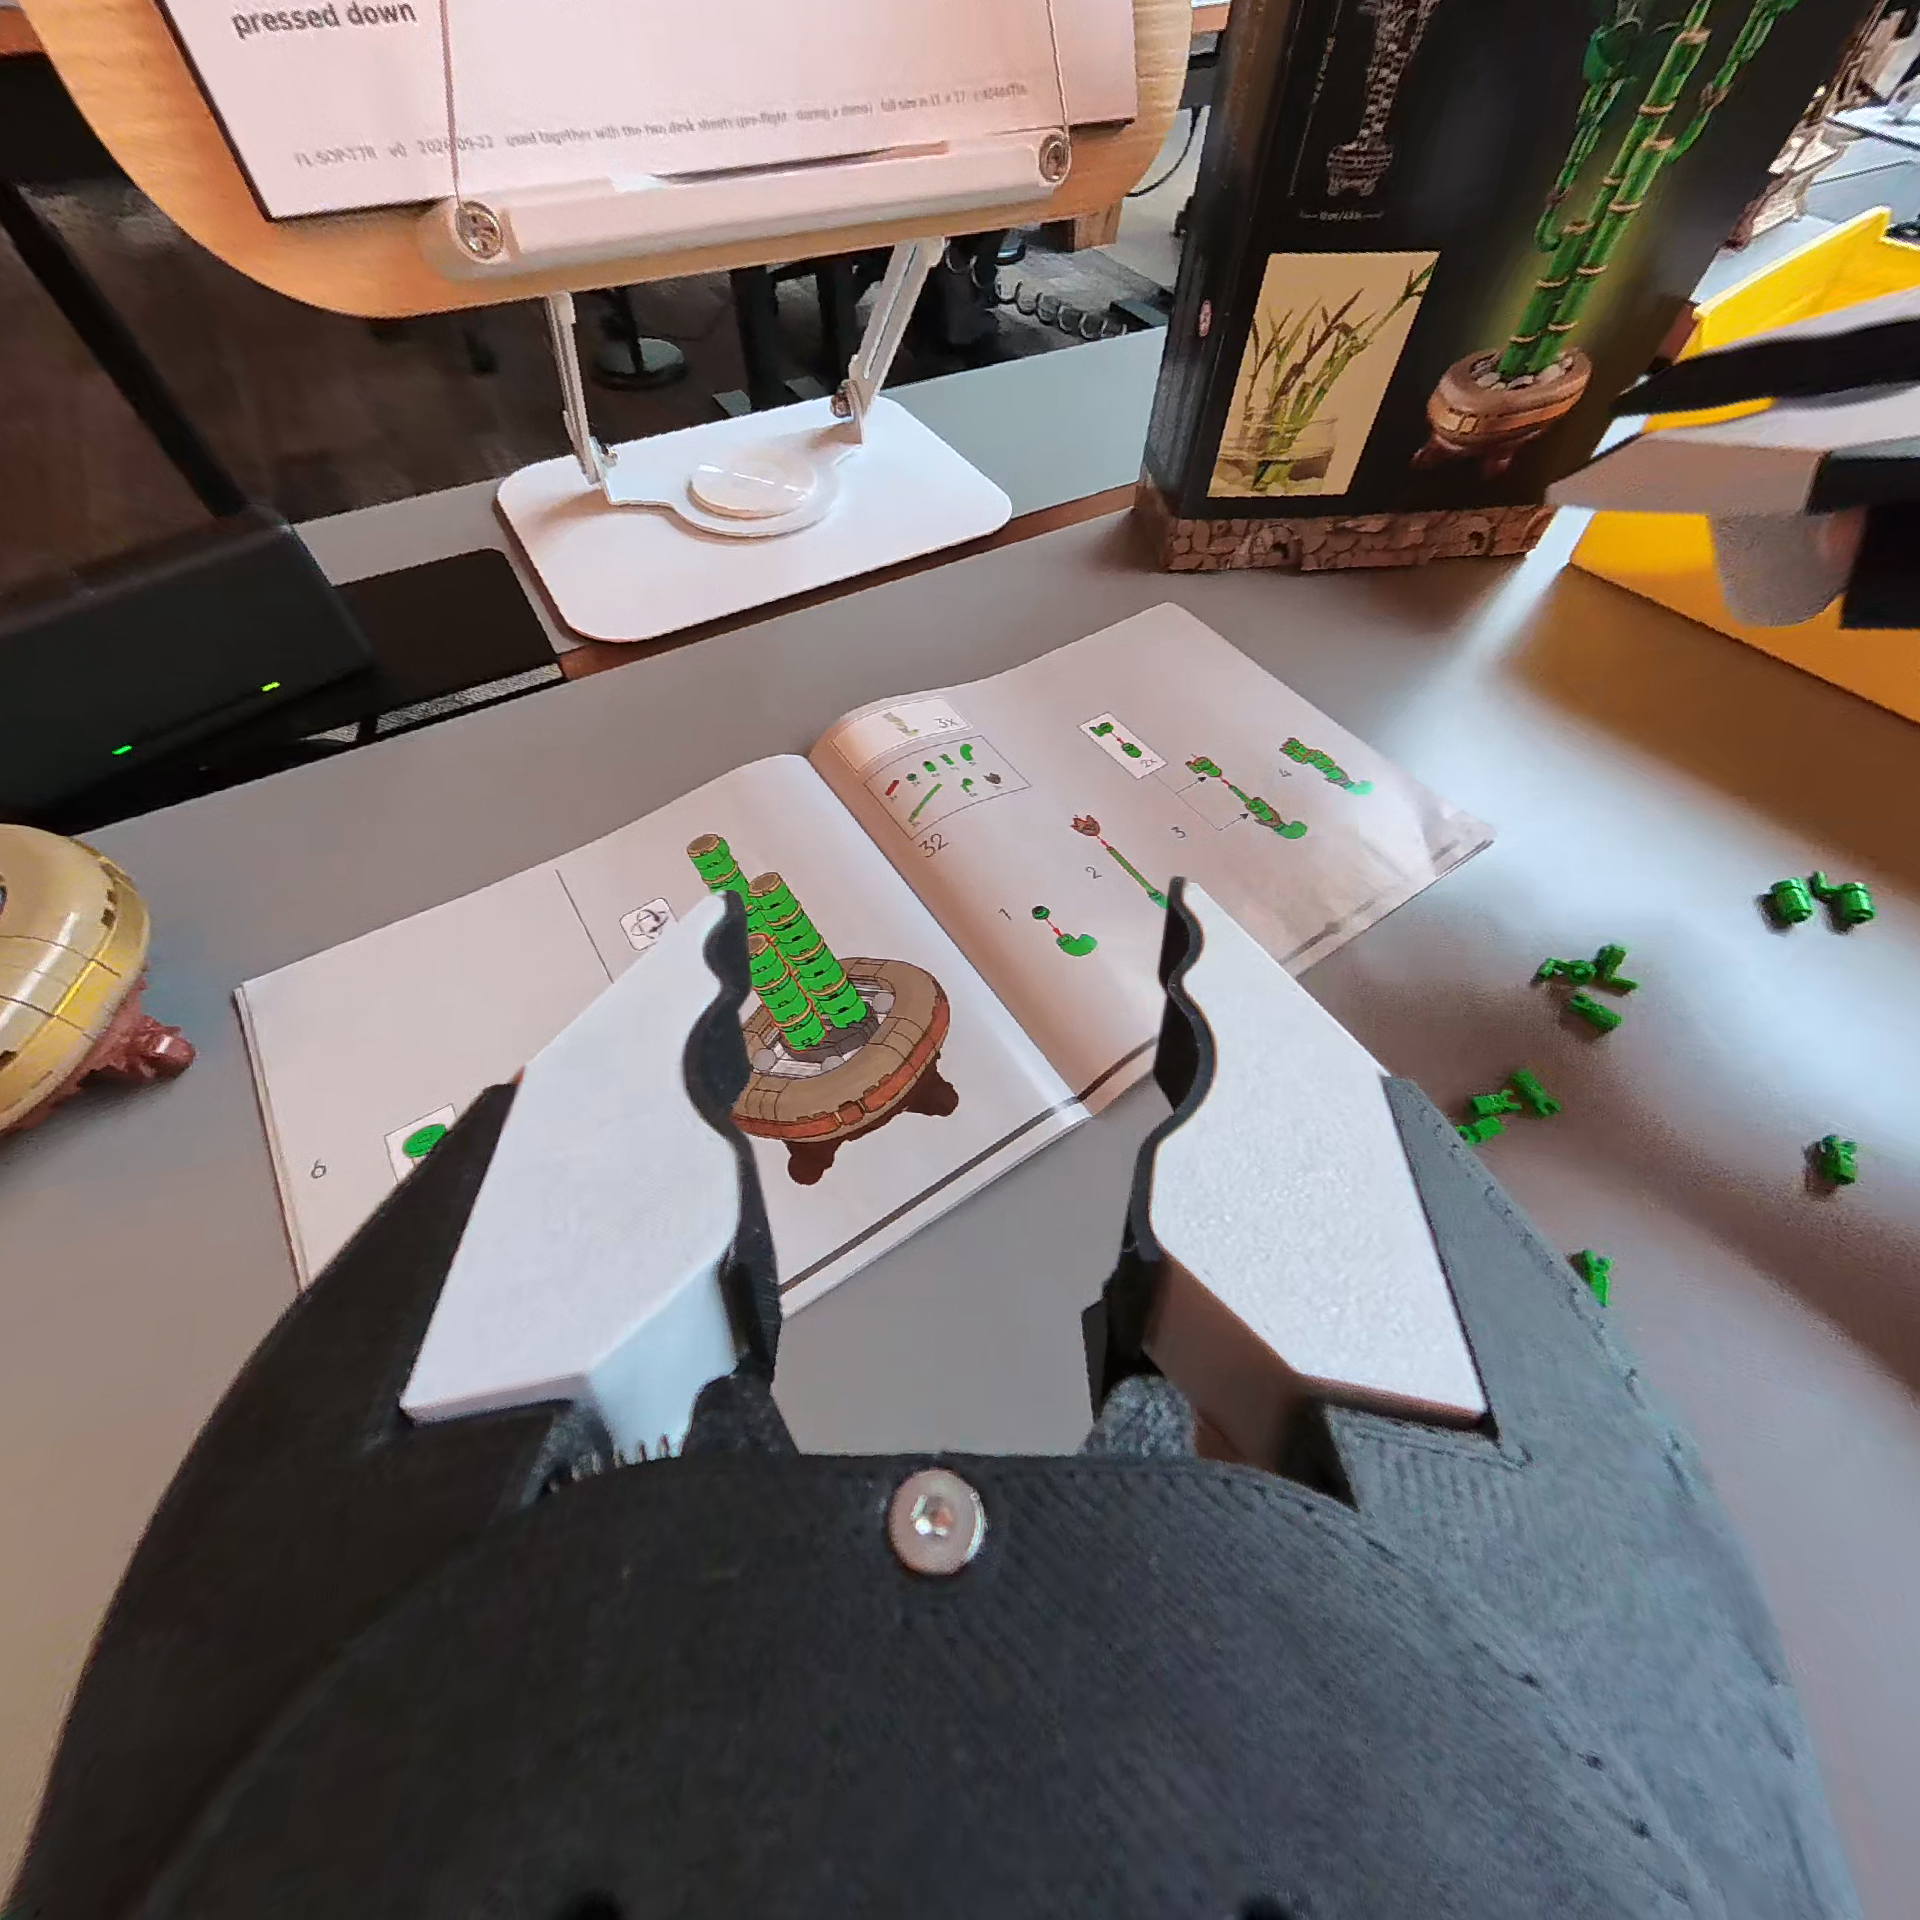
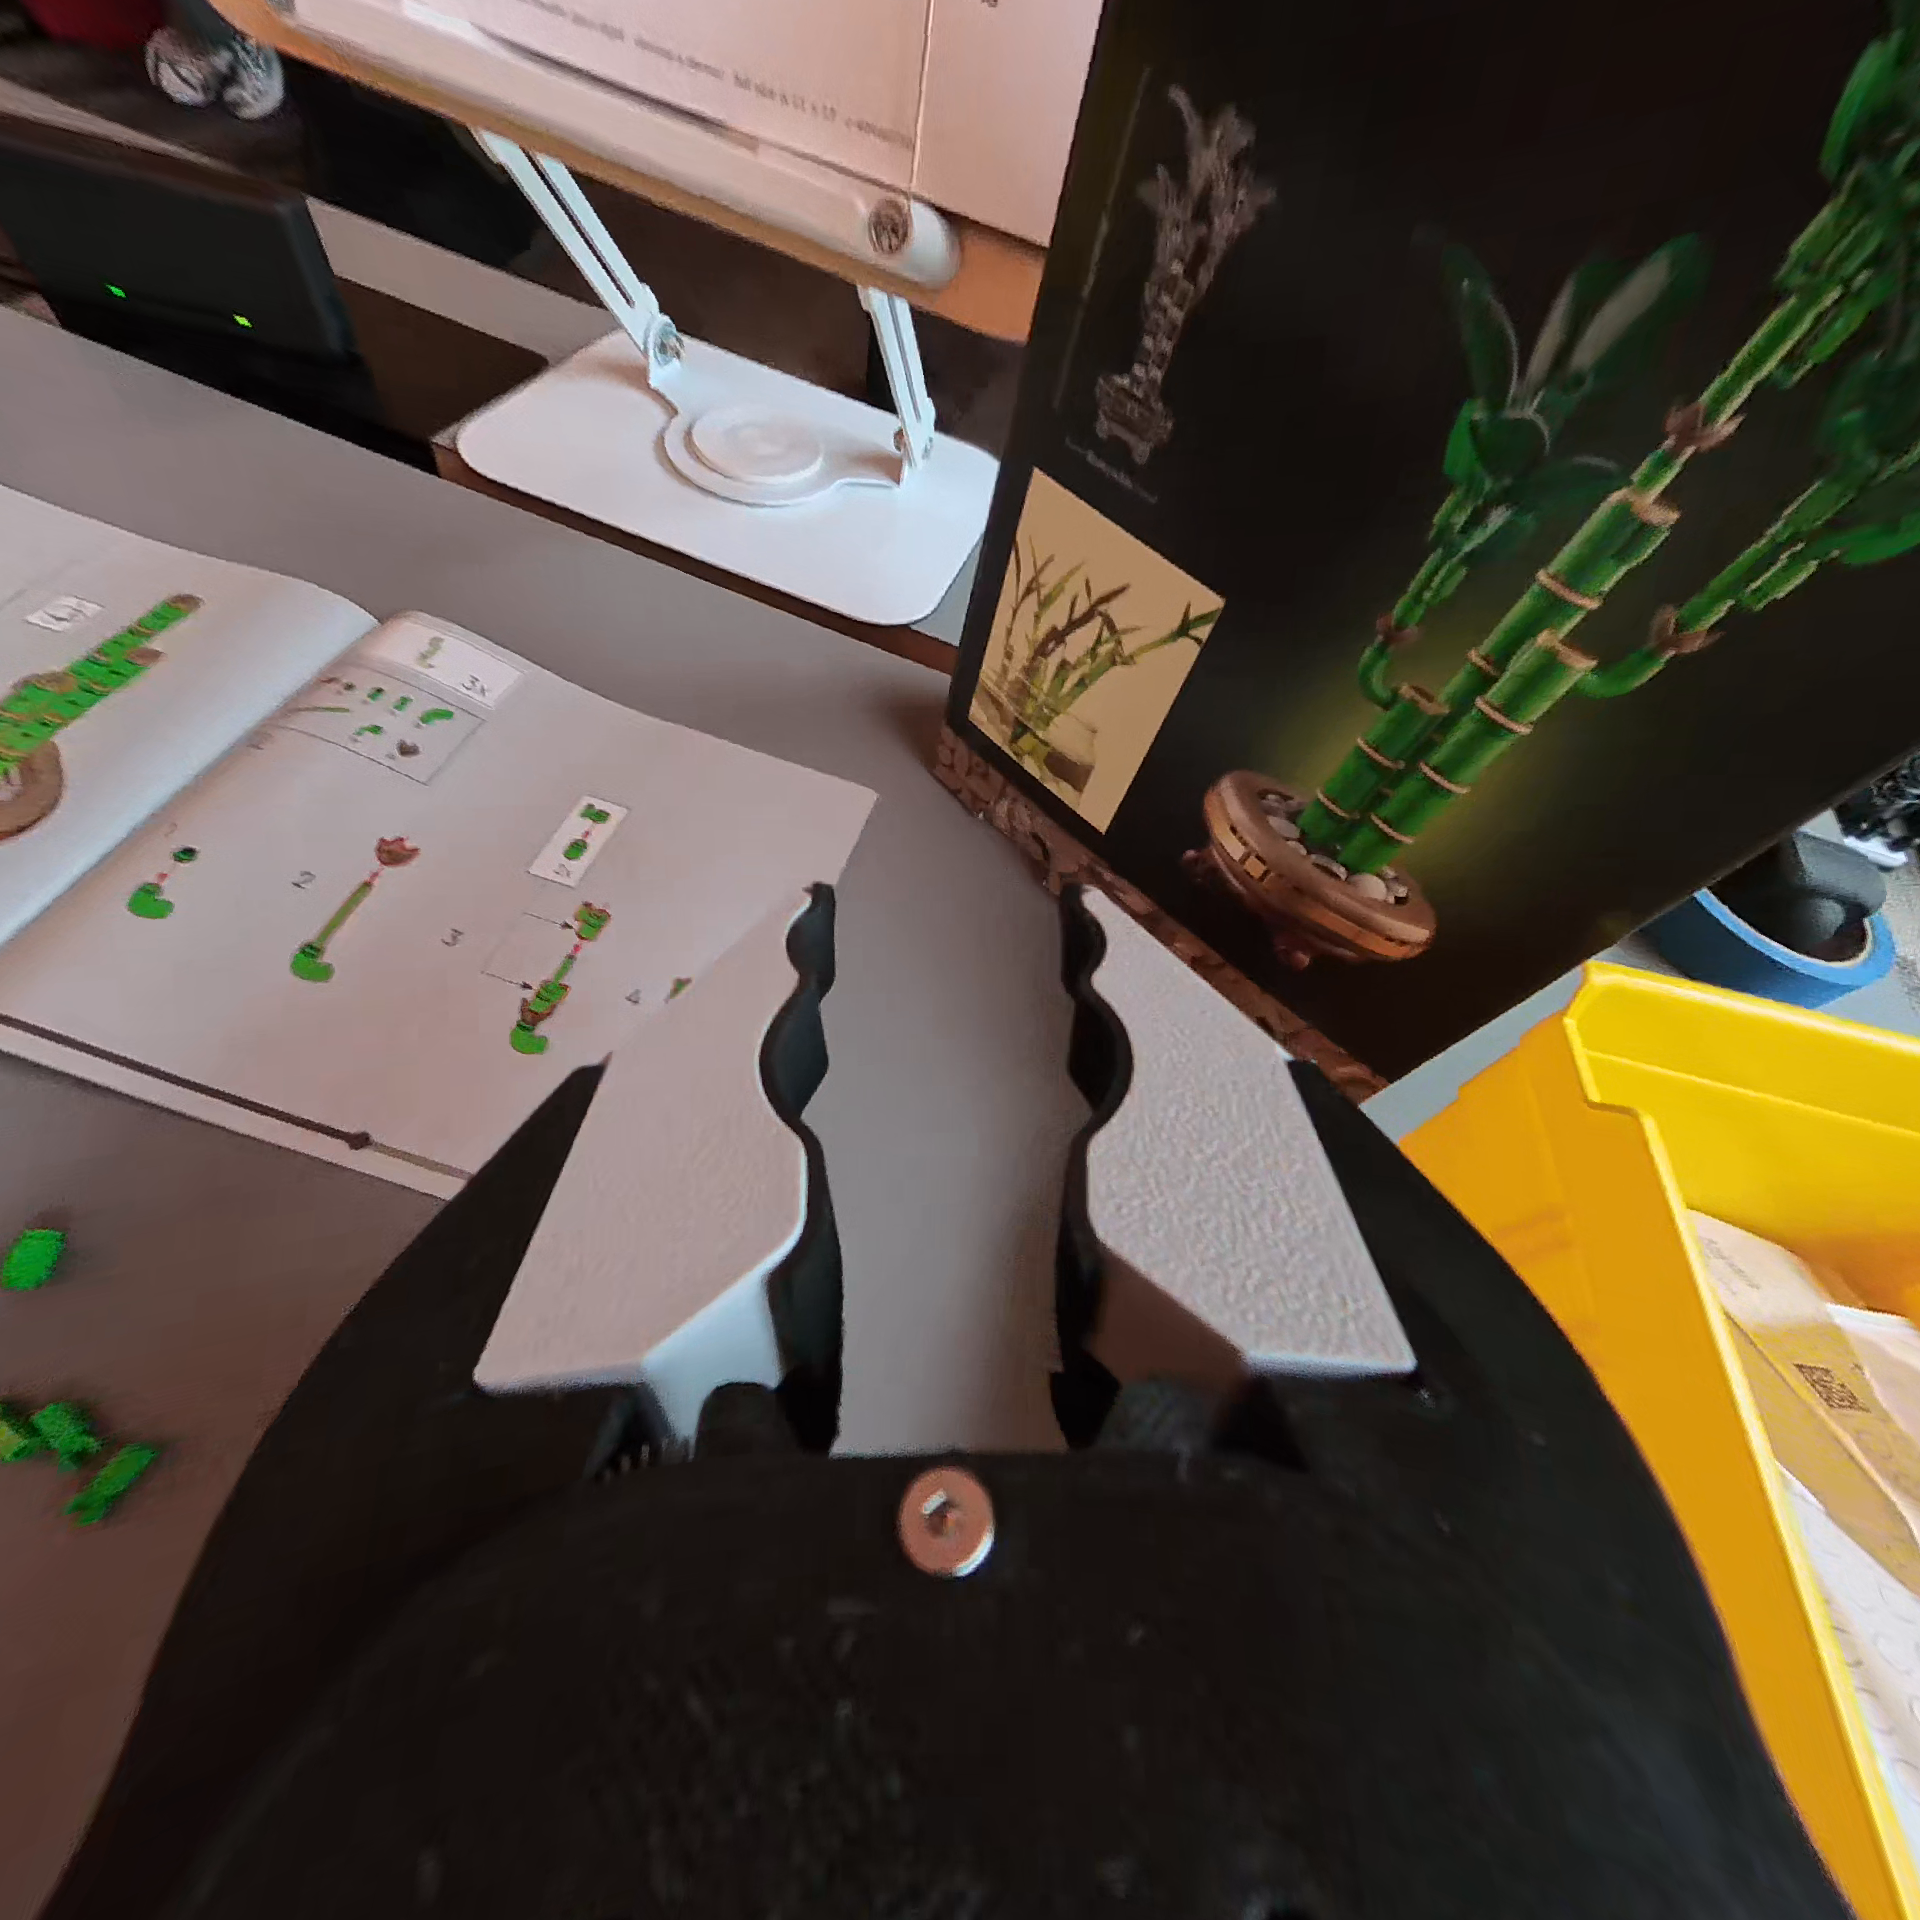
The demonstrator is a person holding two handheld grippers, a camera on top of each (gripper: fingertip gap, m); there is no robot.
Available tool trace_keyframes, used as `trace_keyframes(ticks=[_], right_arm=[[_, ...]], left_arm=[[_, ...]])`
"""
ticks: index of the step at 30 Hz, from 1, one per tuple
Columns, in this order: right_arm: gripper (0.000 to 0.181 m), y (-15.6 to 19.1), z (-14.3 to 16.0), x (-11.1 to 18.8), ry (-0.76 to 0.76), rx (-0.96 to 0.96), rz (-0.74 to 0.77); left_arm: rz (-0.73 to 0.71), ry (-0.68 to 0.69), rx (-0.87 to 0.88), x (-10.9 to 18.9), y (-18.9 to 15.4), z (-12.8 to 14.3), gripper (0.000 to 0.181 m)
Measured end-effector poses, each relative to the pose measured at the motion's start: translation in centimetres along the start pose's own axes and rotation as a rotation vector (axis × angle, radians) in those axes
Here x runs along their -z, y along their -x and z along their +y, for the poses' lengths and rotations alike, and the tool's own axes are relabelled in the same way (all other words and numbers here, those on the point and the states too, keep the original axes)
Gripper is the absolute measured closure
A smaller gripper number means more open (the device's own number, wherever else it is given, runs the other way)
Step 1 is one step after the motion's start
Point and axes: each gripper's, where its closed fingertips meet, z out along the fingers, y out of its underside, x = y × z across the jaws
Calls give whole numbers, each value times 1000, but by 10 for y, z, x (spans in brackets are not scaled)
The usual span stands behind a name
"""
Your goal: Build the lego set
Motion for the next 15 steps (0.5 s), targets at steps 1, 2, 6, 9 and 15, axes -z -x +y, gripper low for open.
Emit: trace_keyframes(ticks=[1,2,6,9,15], right_arm=[[137,-1,5,-3,16,10,1],[136,-4,9,-5,34,17,10],[130,-7,13,-7,39,-11,12],[128,-11,9,-6,0,-10,31],[109,-12,28,-14,62,58,7]], left_arm=[[7,-1,0,1,0,-1,103],[11,-4,1,2,0,-2,103],[32,-27,27,6,3,-7,103],[112,-53,87,12,-1,-12,107],[490,-43,139,32,-46,-20,114]])
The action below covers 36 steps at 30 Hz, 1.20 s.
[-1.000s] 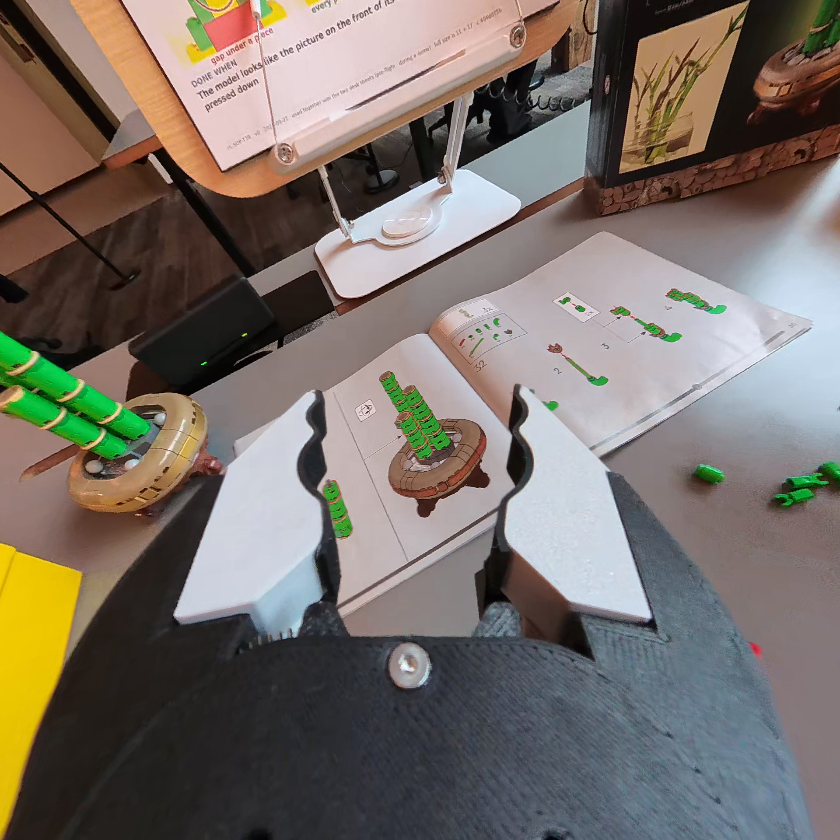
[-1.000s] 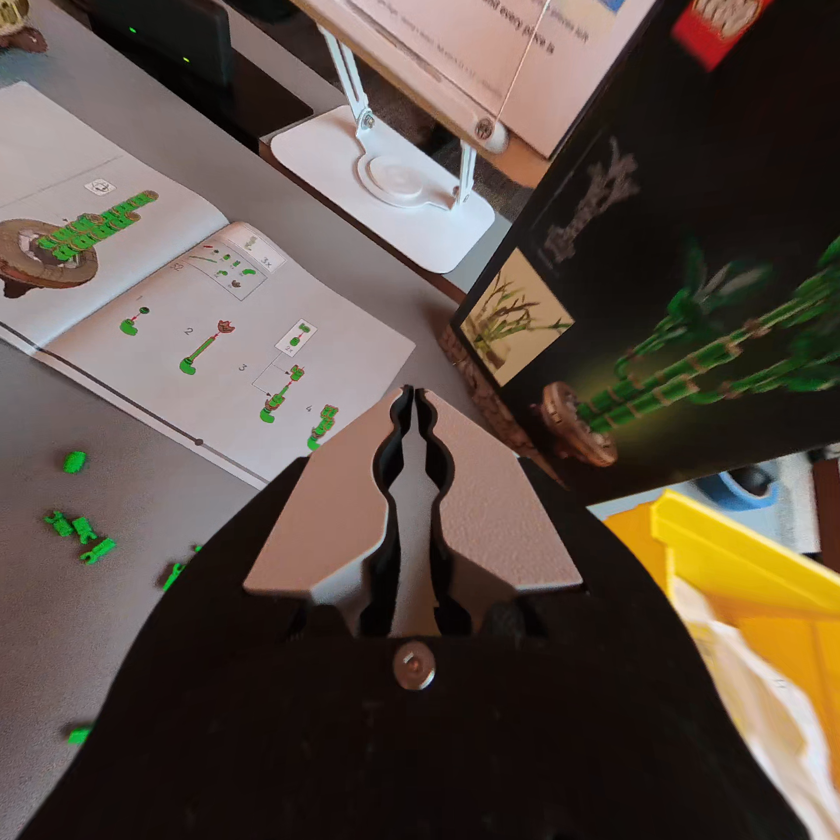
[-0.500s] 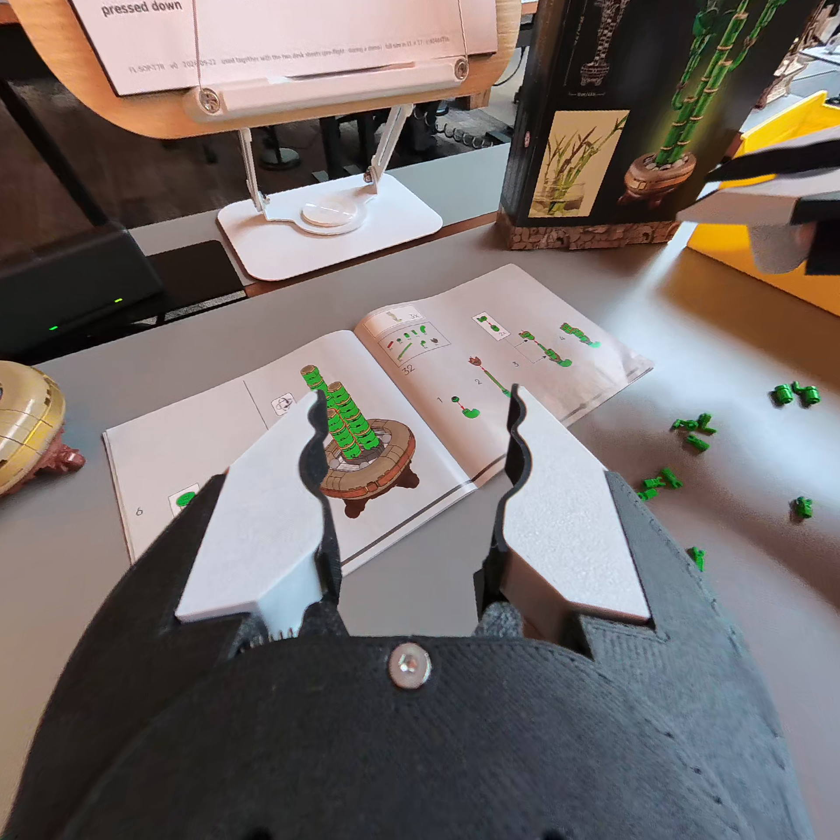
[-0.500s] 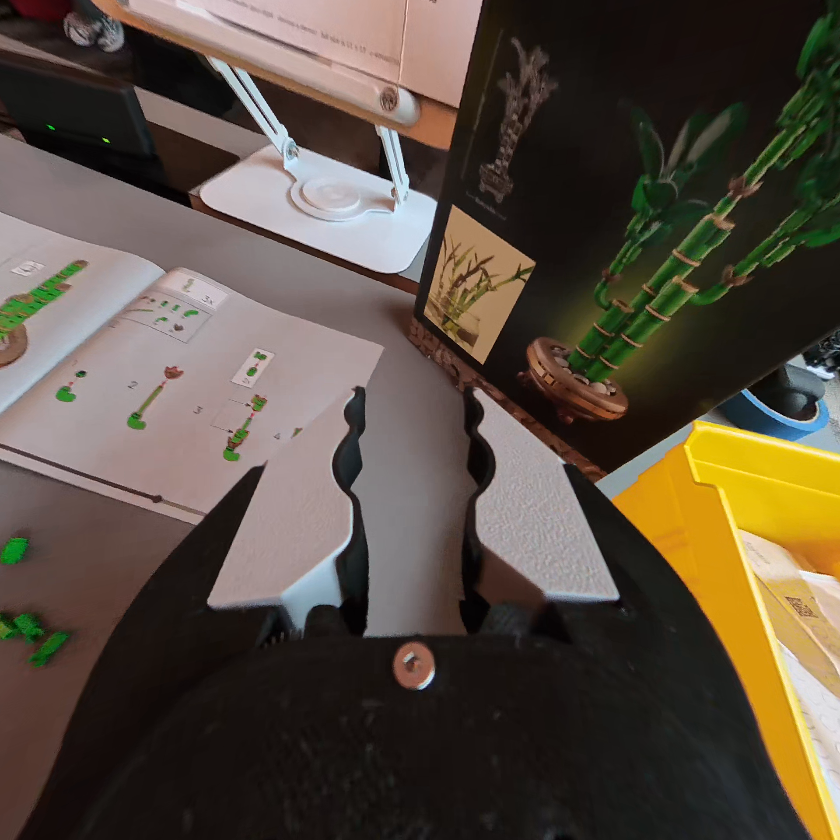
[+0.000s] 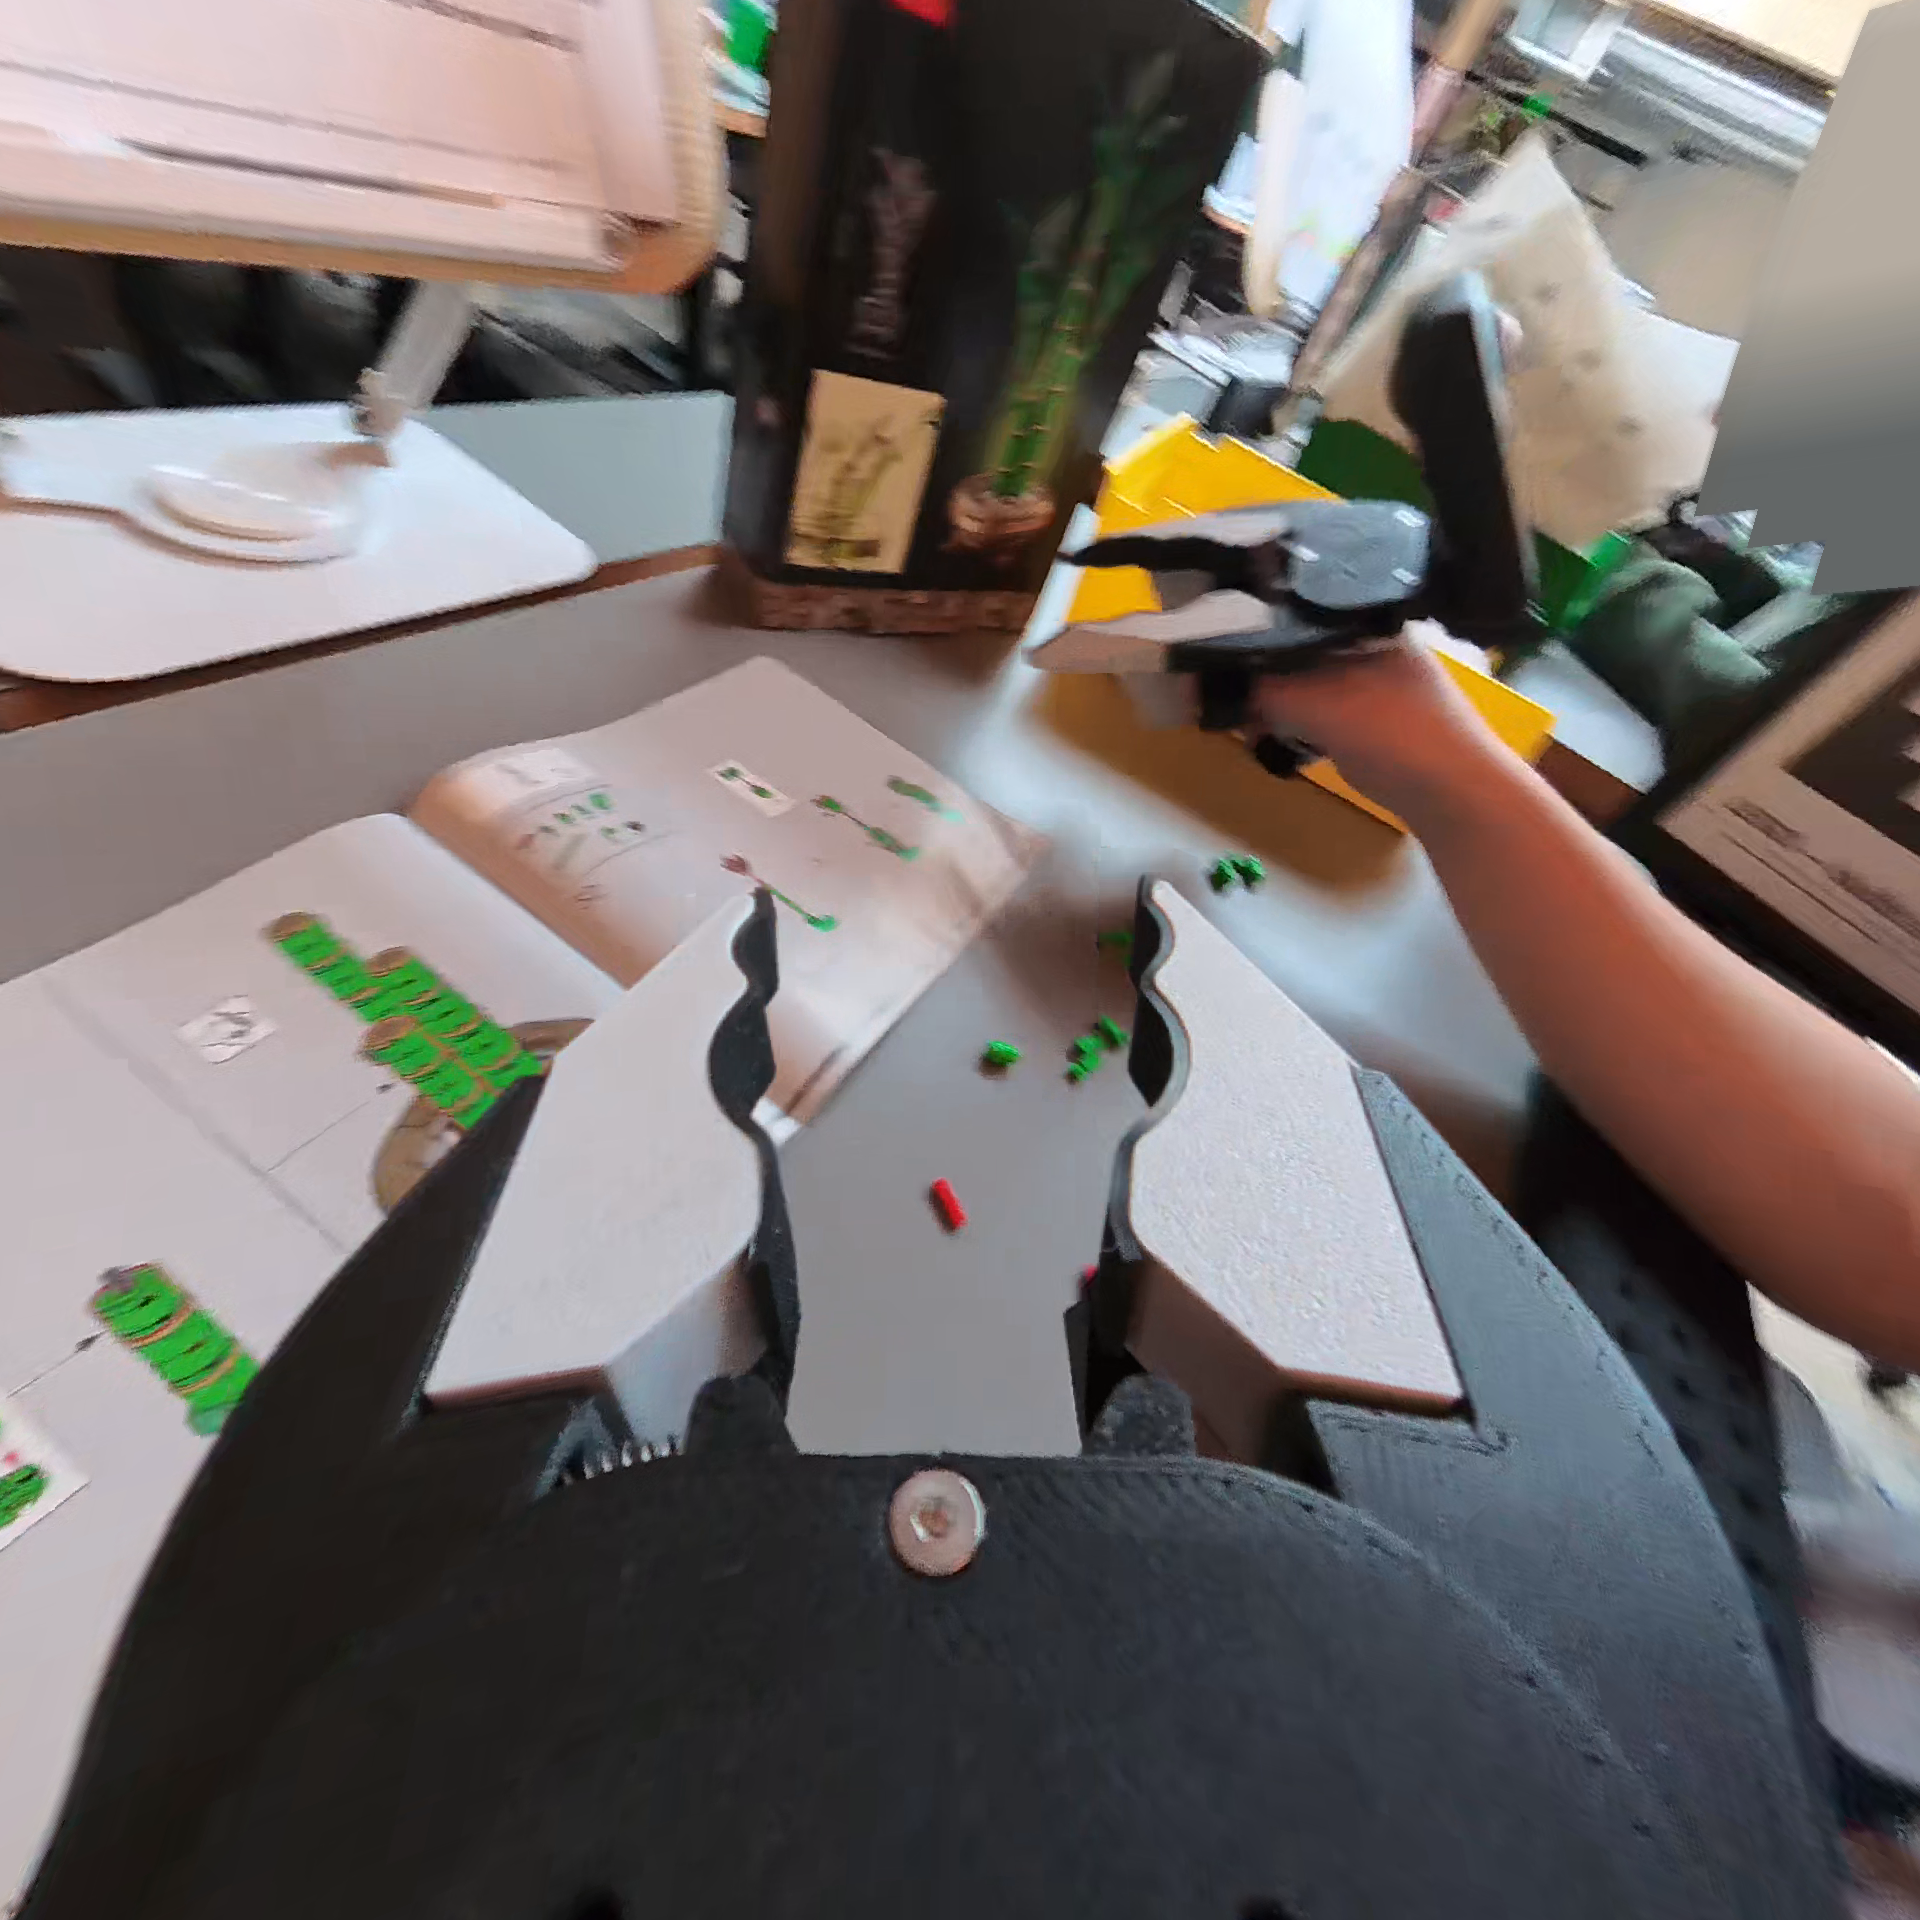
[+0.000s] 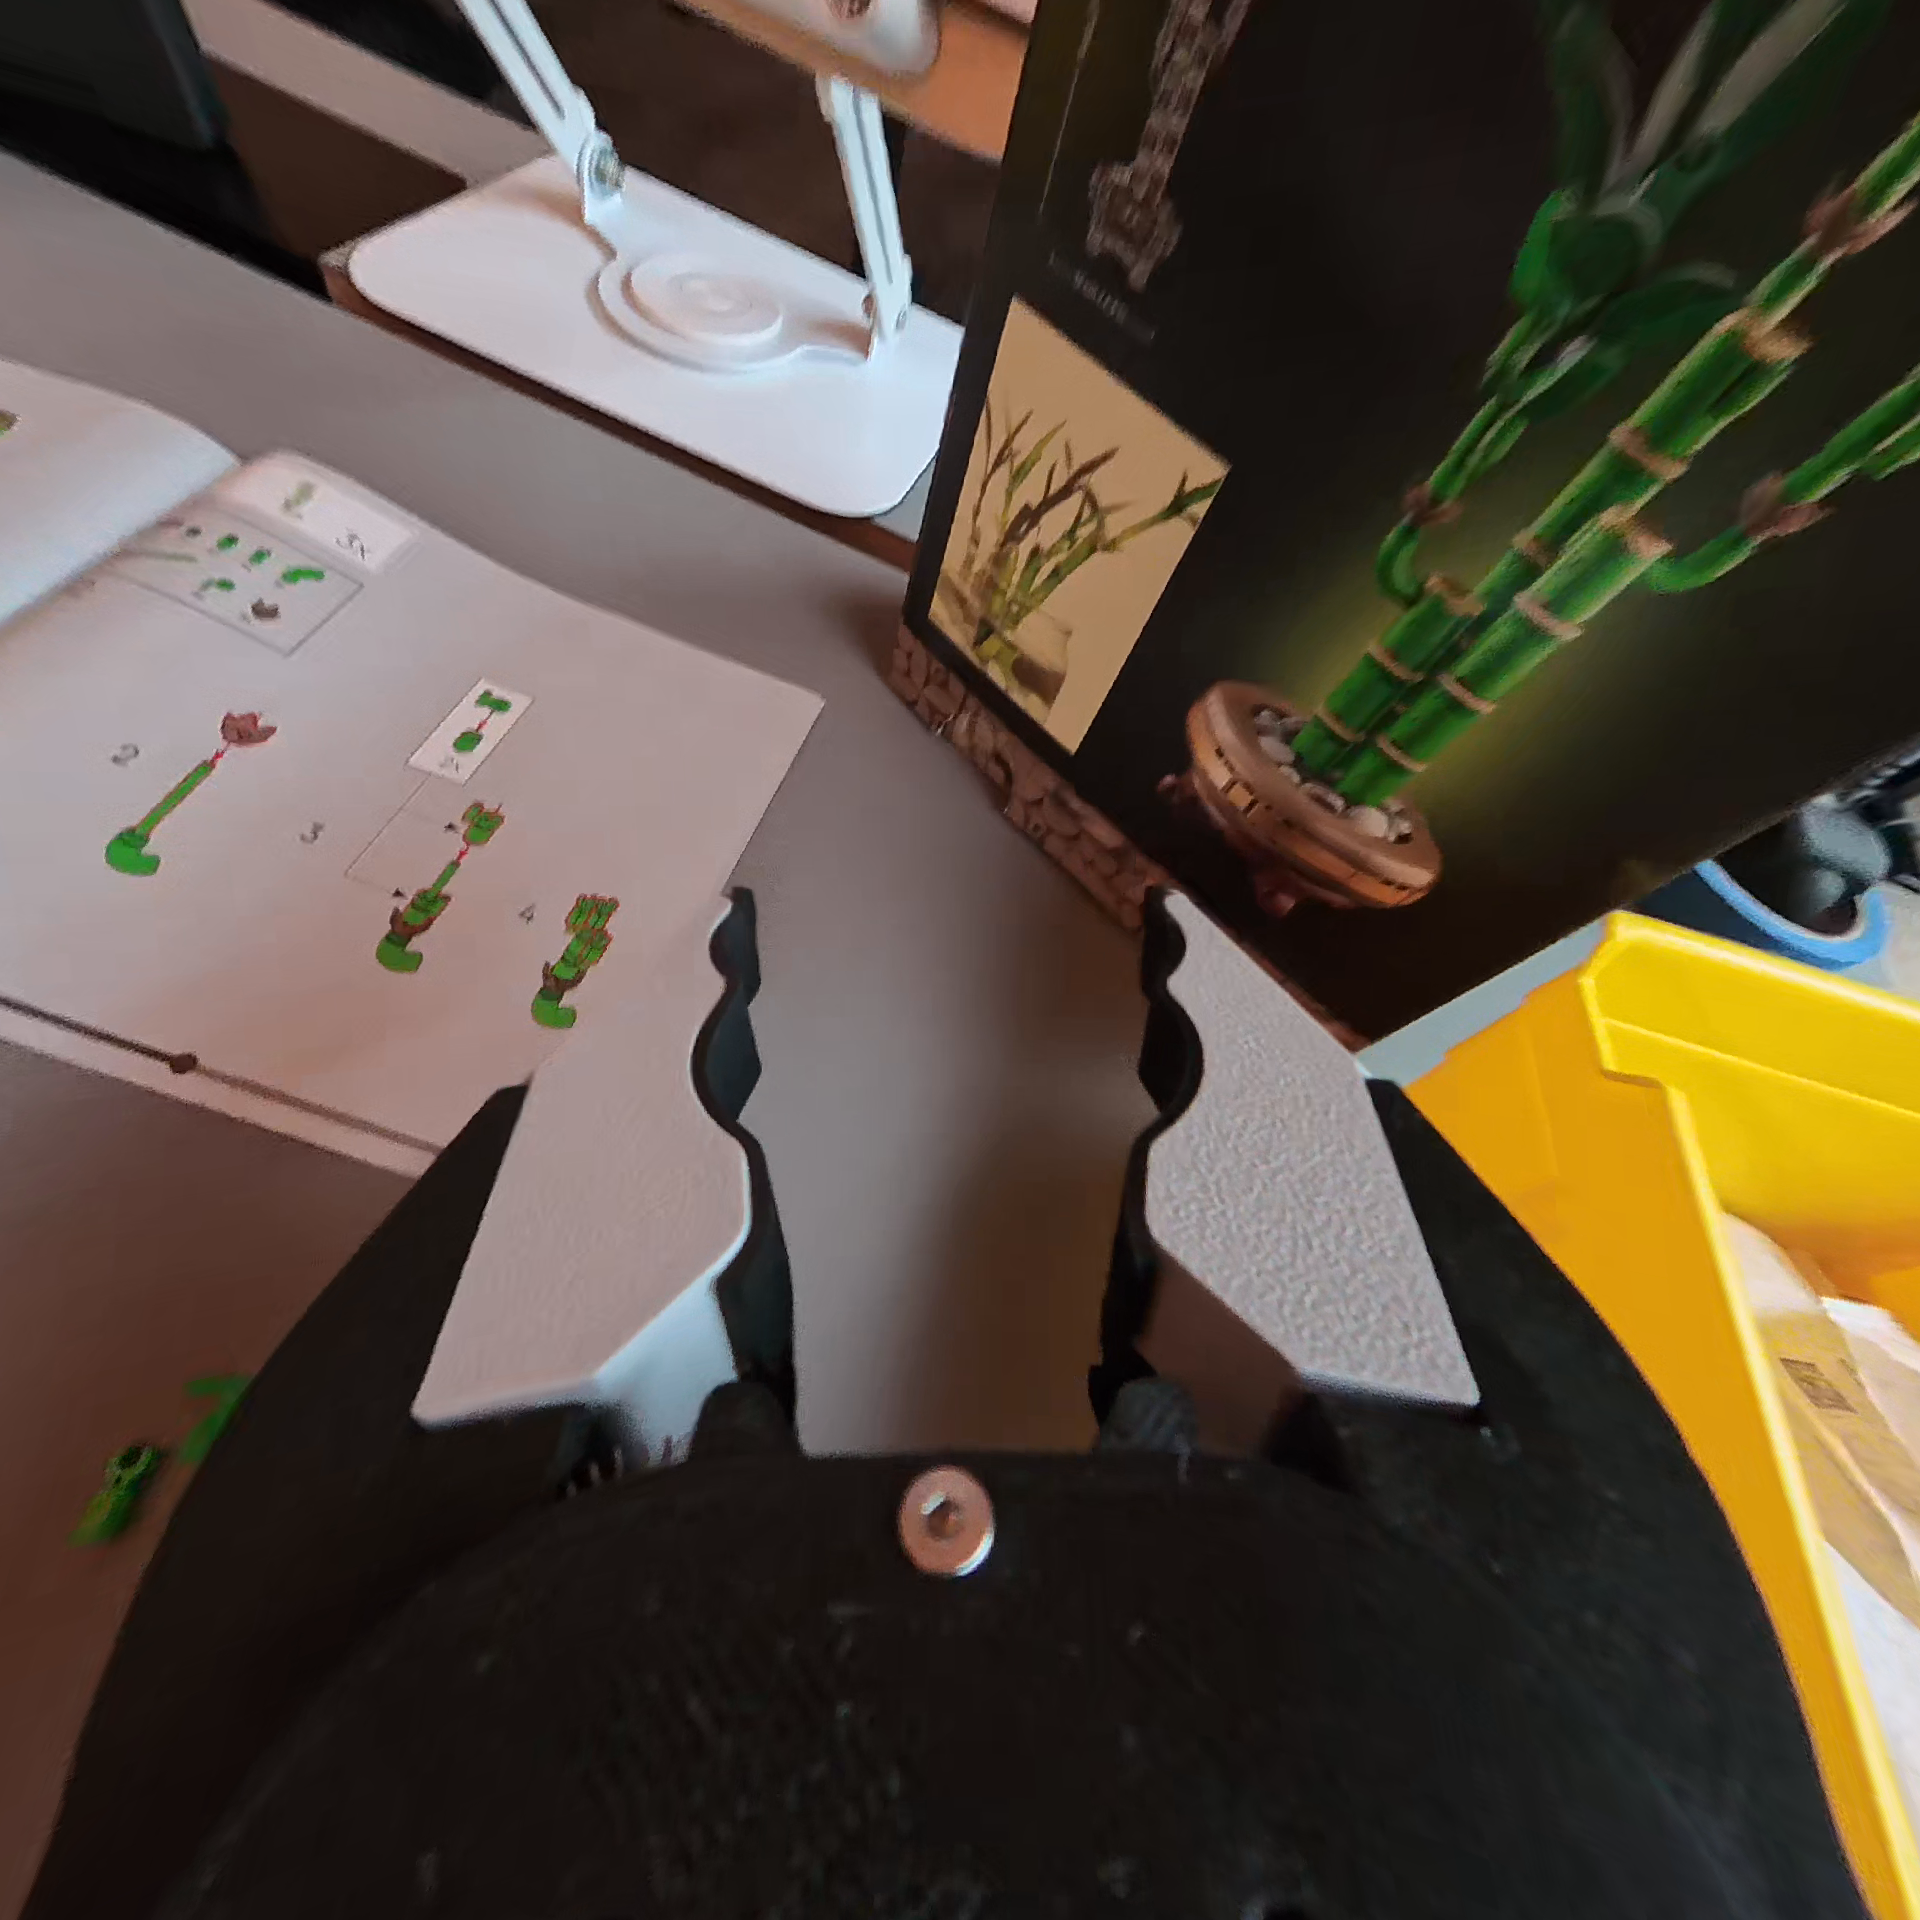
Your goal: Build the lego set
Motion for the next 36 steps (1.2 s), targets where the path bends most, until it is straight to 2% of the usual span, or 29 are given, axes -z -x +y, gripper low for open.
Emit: trace_keyframes(ticks=[4,10,14,18,23,36], right_arm=[[102,13,12,-5,47,8,-103],[93,45,34,-4,126,108,-310],[81,52,37,-4,105,187,-359],[79,48,38,-1,101,132,-378],[75,60,39,7,97,83,-477],[74,73,53,2,176,141,-519]], left_arm=[[169,126,-71,17,-25,16,112],[212,326,-267,28,-26,61,116],[196,474,-329,22,-23,89,102],[92,613,-427,18,-7,112,90],[43,796,-530,18,-4,142,89],[117,789,-426,11,-6,150,86]])
